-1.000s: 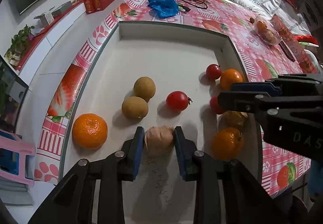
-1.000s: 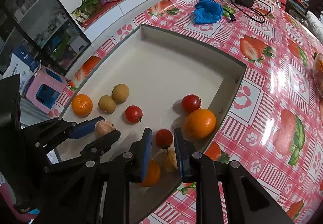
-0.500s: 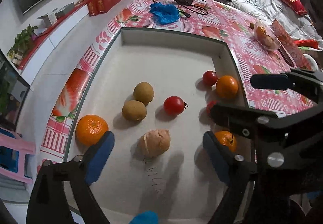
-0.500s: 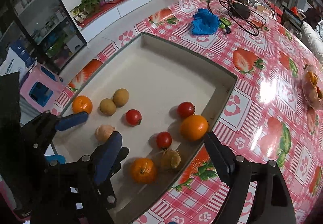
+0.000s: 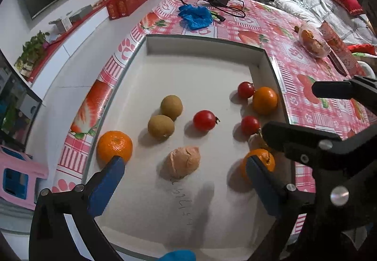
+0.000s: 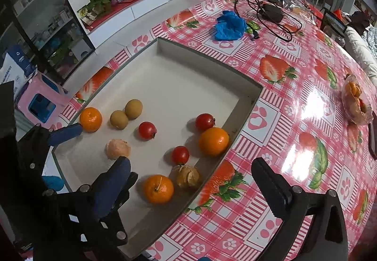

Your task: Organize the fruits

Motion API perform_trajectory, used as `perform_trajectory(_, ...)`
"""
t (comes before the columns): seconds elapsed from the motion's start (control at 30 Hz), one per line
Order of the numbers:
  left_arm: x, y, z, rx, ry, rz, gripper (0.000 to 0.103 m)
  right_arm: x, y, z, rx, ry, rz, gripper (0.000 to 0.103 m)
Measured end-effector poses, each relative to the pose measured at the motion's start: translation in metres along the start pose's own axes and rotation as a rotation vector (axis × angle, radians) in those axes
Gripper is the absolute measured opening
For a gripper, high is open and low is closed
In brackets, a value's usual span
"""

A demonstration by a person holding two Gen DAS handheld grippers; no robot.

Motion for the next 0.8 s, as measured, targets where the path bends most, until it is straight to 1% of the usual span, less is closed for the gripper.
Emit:
perform_trajectory(0.2,0.001,-0.003,0.0022,-0.018,0.001,-0.04,0.103,0.0023,-0.003,0.0022,-0.005,0.004,0.018,0.103)
perform_trajectory(0.53,0.003,-0.0054,0.0083,-0.029,0.006,-0.034,0.103,0.0034,0.0011,0.0047,0.024,0.013,0.064,0.103)
perform_trajectory(0.8,0.0059,-0.008,0.0091,-0.04,-0.005,-0.04,0.103,0.0036,0.0036,0.0055,0.035,0.015,0.07,0.103)
Point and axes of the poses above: each gripper's, at about its wrist camera, not at the fingertips, and x roughly against the way its jaws point, y to its left, z to its underside, the point moved 3 cm from there along -x, roughly the way its jaws point, and after that the axes turned 15 degrees about -z, right-handed, at the moved point
